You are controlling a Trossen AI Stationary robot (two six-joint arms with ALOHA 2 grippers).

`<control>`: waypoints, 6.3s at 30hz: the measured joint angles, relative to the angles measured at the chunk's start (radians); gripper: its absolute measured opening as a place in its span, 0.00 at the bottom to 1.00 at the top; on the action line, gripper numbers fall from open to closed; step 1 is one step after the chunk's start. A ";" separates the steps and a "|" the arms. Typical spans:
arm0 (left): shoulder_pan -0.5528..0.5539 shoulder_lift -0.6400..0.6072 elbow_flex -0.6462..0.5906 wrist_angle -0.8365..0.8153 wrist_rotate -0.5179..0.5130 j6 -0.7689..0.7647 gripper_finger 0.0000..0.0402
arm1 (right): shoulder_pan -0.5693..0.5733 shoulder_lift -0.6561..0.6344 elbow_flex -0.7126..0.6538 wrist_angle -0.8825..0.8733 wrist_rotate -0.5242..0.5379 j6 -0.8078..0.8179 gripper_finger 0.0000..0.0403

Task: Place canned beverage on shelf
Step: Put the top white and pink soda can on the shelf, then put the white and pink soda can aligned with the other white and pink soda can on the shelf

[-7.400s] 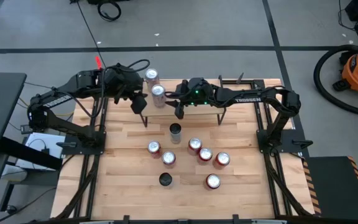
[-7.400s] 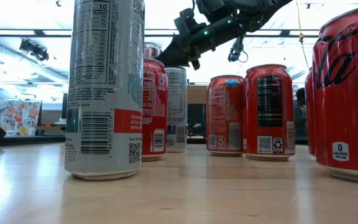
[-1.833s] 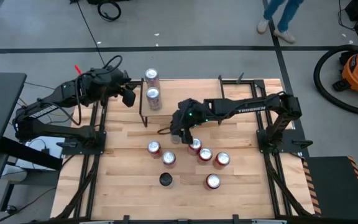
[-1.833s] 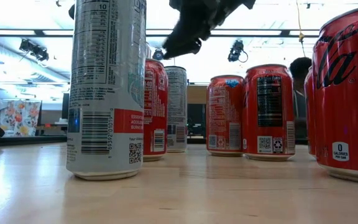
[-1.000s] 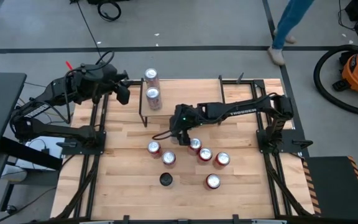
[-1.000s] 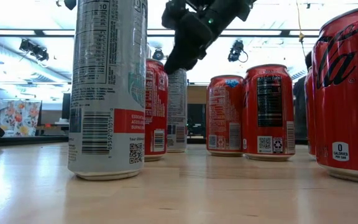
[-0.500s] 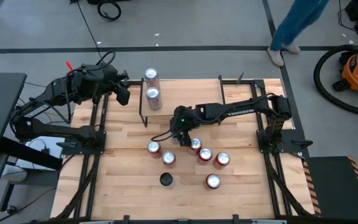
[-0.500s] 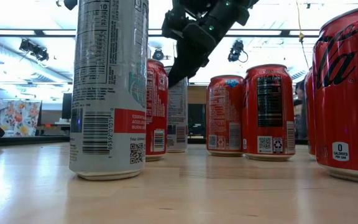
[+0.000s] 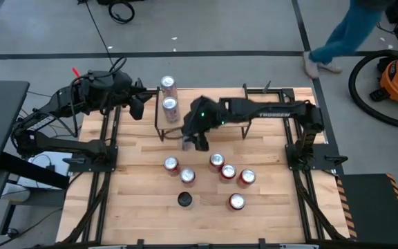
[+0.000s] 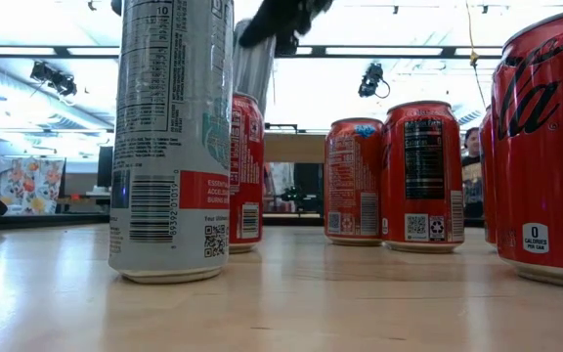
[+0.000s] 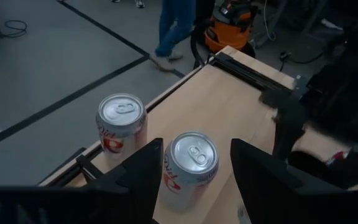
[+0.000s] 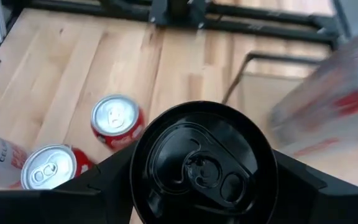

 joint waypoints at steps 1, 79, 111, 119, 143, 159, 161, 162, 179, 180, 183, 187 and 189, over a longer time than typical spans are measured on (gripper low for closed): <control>0.000 0.000 0.000 0.001 0.000 0.002 0.49 | -0.007 0.000 0.034 -0.030 0.000 -0.012 0.68; 0.001 0.001 0.000 -0.002 -0.007 0.046 0.49 | -0.403 0.049 0.186 0.038 -0.079 -0.057 0.86; 0.001 0.001 0.000 -0.001 -0.017 0.031 0.49 | -0.491 -0.061 -0.137 0.074 -0.024 0.001 0.61; 0.001 0.001 0.000 -0.001 -0.017 0.031 0.49 | -0.467 -0.061 -0.191 0.115 -0.034 0.028 0.60; -0.182 0.022 0.000 0.183 0.100 -0.010 0.49 | -0.305 -0.163 -0.129 -0.141 -0.029 0.097 0.59; -0.641 0.242 -0.001 0.215 -0.278 -0.348 0.49 | 0.144 -0.312 -0.129 -0.195 0.096 0.226 0.59; -0.686 0.270 -0.001 0.217 -0.314 -0.397 0.49 | 0.209 -0.309 -0.129 -0.199 0.107 0.262 0.59; -0.707 0.282 -0.001 0.222 -0.330 -0.418 0.49 | 0.239 -0.308 -0.129 -0.200 0.109 0.283 0.59; -0.932 0.391 0.000 0.256 -0.196 -0.431 0.48 | 0.552 -0.141 -0.137 -0.142 0.438 0.801 0.59; -0.950 0.407 0.000 0.260 -0.195 -0.412 0.48 | 0.556 -0.122 -0.137 -0.140 0.448 0.829 0.59; -0.994 0.458 -0.001 0.234 -0.187 -0.340 0.48 | 0.571 -0.068 -0.117 -0.160 0.474 0.920 0.59; -1.007 0.505 0.000 0.154 -0.150 -0.289 0.54 | 0.590 -0.025 -0.051 -0.246 0.505 1.029 0.59; -0.996 0.525 -0.001 0.135 -0.114 -0.258 0.60 | 0.600 -0.008 -0.010 -0.309 0.526 1.076 0.59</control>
